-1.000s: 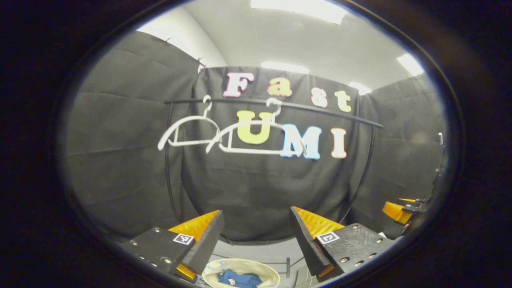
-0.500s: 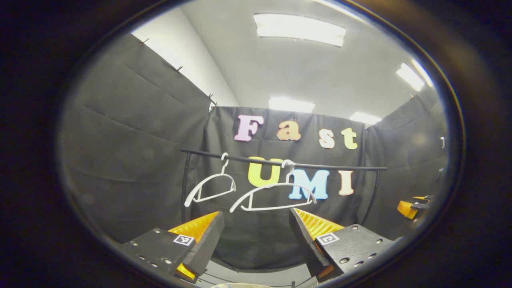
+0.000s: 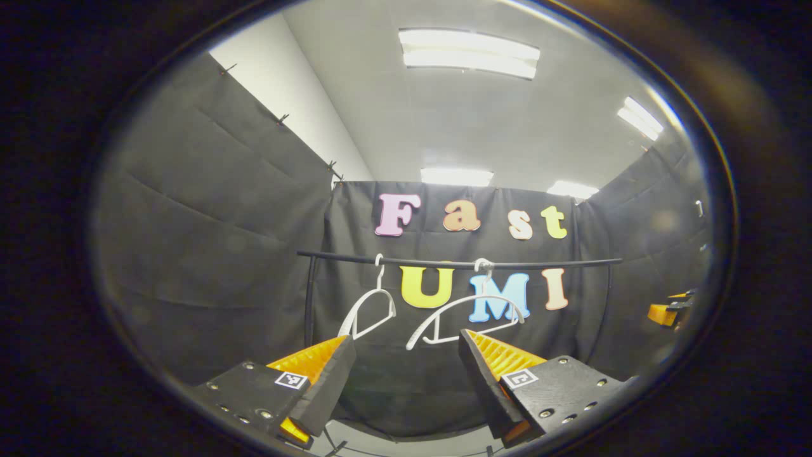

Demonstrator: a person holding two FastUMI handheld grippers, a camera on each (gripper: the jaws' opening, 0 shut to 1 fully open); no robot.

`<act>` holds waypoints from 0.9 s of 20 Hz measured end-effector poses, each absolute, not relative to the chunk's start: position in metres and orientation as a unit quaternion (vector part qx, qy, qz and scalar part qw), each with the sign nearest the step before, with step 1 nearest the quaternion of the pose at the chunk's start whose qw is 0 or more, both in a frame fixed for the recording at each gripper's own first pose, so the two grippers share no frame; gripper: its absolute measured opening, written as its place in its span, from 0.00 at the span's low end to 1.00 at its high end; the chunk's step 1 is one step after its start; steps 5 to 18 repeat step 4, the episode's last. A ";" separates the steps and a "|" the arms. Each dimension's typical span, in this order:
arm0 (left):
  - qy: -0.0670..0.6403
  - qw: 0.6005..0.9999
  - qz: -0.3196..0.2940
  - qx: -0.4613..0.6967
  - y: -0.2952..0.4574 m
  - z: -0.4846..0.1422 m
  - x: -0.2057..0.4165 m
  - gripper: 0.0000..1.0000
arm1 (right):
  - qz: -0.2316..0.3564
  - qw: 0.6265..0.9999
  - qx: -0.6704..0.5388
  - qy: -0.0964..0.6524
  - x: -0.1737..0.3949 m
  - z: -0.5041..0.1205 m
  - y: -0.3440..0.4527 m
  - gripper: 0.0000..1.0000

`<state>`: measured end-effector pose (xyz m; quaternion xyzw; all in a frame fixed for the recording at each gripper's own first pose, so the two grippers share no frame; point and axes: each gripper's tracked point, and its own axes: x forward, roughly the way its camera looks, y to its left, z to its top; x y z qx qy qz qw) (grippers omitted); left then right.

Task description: Grasp the clothes on the hanger with both hands and then place them into the laundry hamper below.

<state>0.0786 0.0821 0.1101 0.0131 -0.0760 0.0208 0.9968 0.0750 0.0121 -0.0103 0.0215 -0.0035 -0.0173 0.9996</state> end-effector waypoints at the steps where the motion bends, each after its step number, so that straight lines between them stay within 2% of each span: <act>1: -0.077 0.997 0.010 0.012 0.081 0.108 0.077 0.93 | -0.025 0.999 0.020 -0.011 0.073 -0.007 0.013 0.95; 2: -0.076 0.997 0.000 0.009 0.079 0.105 0.079 0.94 | -0.029 0.999 0.021 -0.016 0.071 -0.005 0.017 0.91; 3: -0.073 0.997 -0.005 0.005 0.081 0.099 0.080 0.95 | -0.031 0.999 0.023 -0.015 0.070 -0.007 0.021 0.95; 18: -0.067 0.998 -0.009 0.003 0.082 0.093 0.083 0.95 | -0.029 0.999 0.025 -0.011 0.067 -0.008 0.027 0.95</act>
